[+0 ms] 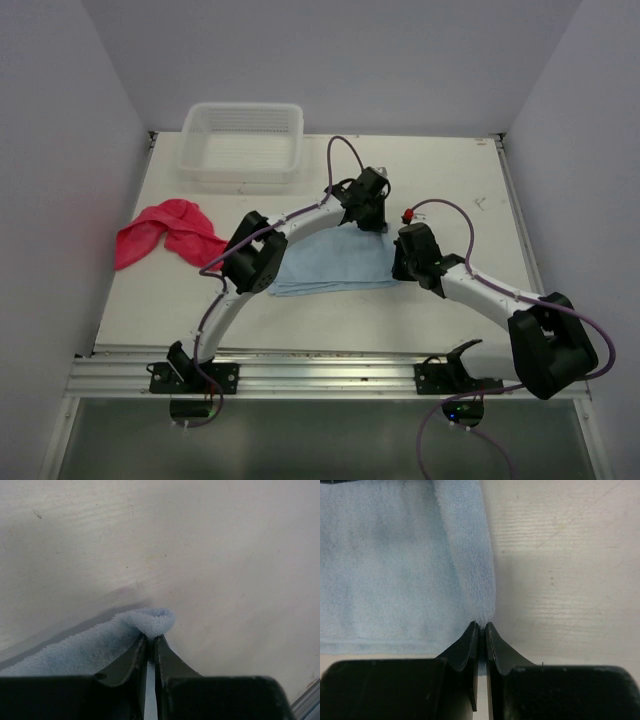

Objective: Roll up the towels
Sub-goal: Roll the towel

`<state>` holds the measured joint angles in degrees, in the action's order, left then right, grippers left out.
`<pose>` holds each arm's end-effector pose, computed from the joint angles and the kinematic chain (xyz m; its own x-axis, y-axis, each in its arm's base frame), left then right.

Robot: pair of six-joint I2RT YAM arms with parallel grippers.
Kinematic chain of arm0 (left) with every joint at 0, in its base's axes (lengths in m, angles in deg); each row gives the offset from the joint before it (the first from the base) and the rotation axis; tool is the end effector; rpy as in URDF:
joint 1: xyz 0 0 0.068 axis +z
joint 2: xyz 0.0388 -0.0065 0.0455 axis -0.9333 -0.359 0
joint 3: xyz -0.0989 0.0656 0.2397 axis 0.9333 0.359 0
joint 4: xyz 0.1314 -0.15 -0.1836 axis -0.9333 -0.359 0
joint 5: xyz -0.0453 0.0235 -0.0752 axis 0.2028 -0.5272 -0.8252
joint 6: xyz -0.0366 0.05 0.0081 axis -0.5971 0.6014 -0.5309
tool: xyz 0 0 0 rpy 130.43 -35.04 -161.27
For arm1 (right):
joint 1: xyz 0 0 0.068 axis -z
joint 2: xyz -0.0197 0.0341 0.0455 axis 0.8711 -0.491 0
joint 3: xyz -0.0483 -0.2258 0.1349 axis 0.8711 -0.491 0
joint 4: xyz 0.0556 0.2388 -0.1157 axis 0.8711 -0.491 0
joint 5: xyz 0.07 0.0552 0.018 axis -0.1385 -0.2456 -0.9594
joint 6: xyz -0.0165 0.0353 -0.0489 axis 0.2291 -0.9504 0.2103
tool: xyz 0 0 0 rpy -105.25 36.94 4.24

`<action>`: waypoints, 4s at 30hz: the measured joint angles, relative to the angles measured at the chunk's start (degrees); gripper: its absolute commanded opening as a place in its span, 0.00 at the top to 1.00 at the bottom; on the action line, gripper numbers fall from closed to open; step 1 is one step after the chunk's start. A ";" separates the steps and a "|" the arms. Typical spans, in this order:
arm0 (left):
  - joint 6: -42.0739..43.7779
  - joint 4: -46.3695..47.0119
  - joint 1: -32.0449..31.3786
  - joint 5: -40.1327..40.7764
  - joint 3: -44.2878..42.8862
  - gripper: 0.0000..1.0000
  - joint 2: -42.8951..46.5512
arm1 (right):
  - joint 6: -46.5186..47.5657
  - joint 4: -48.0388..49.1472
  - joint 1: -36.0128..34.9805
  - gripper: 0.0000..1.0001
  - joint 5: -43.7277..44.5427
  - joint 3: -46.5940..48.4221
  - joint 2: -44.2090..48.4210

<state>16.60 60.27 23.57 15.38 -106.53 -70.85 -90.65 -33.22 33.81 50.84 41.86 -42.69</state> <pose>0.3854 -0.3959 0.1510 -0.9029 -0.0689 -0.4243 0.1664 0.8541 -0.4928 0.2357 0.1106 0.1497 -0.7746 0.1199 -0.6210 0.0027 0.9825 0.1864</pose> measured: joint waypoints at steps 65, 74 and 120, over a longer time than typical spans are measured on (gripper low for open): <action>3.04 17.75 6.75 -7.89 23.50 1.00 12.02 | 1.95 -8.70 -19.43 1.00 24.11 15.21 -17.03; 3.56 19.17 7.76 -8.28 26.34 1.00 12.22 | 2.23 -11.72 -24.79 1.00 32.20 19.47 -23.43; 4.52 35.06 10.08 -4.37 43.67 1.00 19.87 | -12.48 4.35 4.00 0.66 -13.09 3.41 -5.60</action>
<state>21.13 95.33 33.65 11.01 -62.86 -50.98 -103.13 -28.87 37.81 37.74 45.27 -48.29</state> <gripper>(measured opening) 0.066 0.341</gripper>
